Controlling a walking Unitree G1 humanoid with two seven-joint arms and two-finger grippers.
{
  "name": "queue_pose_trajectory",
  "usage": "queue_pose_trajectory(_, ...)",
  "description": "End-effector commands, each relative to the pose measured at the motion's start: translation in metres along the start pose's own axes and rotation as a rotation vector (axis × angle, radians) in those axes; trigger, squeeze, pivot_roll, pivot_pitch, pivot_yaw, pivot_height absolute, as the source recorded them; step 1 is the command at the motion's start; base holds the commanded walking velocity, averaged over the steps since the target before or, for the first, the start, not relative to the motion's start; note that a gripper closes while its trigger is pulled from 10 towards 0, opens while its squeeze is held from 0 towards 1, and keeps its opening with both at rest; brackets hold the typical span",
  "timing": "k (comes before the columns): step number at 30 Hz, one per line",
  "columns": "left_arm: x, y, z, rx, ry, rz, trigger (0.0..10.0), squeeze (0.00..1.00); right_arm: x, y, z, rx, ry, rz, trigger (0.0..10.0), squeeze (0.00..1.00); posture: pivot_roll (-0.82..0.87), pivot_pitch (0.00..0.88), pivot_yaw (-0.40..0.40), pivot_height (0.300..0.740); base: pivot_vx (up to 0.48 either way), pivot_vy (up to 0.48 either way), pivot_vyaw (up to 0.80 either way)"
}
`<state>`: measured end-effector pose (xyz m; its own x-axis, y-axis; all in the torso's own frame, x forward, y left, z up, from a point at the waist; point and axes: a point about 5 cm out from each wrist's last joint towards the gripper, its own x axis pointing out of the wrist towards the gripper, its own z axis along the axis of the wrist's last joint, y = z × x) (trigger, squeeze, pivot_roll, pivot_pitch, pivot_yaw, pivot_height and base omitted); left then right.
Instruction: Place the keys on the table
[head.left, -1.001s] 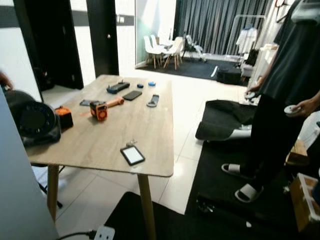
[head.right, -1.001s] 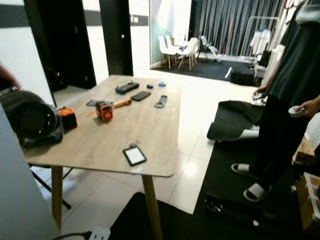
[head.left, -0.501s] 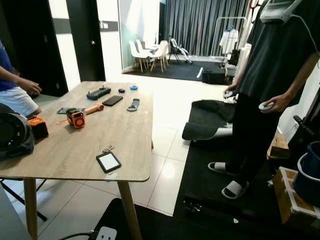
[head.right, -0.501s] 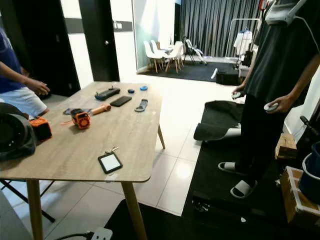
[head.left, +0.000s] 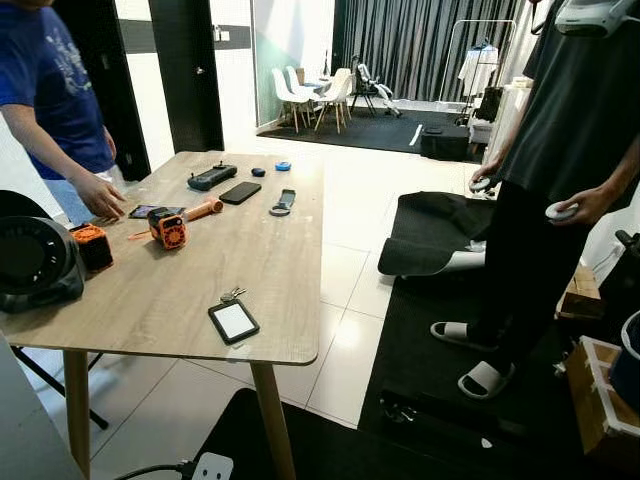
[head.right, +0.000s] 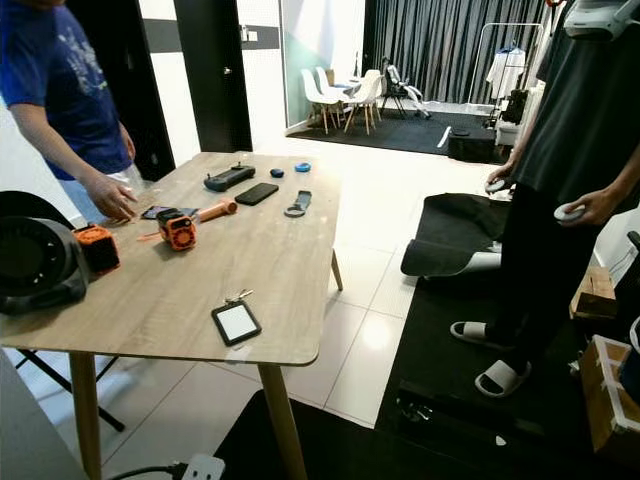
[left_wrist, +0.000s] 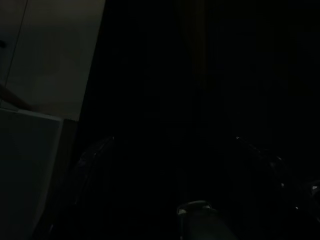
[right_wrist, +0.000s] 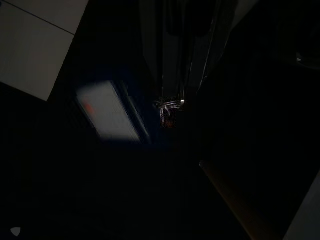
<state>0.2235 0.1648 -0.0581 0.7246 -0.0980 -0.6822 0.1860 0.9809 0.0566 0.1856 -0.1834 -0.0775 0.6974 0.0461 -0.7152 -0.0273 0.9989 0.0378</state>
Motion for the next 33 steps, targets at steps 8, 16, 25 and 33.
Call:
queue_pose_trajectory(8, -0.0014, 0.0011, -0.0052, -0.003, 0.018, 0.008, 10.0, 0.00, 0.0002, 0.0011, 0.0001, -0.015, 0.002, 0.005, 10.0, 0.00, 0.06, 0.019, -0.006, 0.740, 0.000, 0.000, 0.80)
queue_pose_trajectory(16, -0.0015, 0.0011, -0.0053, -0.001, 0.017, 0.009, 10.0, 0.00, 0.0002, 0.0000, 0.0003, 0.022, -0.004, -0.013, 10.0, 0.00, 0.07, 0.019, -0.006, 0.740, 0.000, 0.000, 0.10)
queue_pose_trajectory(25, -0.0017, 0.0026, -0.0053, 0.001, 0.016, 0.014, 10.0, 0.00, 0.0003, 0.0005, 0.0010, -0.035, -0.001, 0.003, 10.0, 0.00, 0.07, 0.019, -0.005, 0.740, 0.000, 0.000, 0.27)
queue_pose_trajectory(33, -0.0024, 0.0024, -0.0073, 0.002, 0.020, 0.013, 10.0, 0.00, -0.0002, 0.0001, -0.0005, -0.001, -0.003, -0.010, 10.0, 0.00, 0.06, 0.016, -0.007, 0.740, 0.000, 0.000, 0.60)
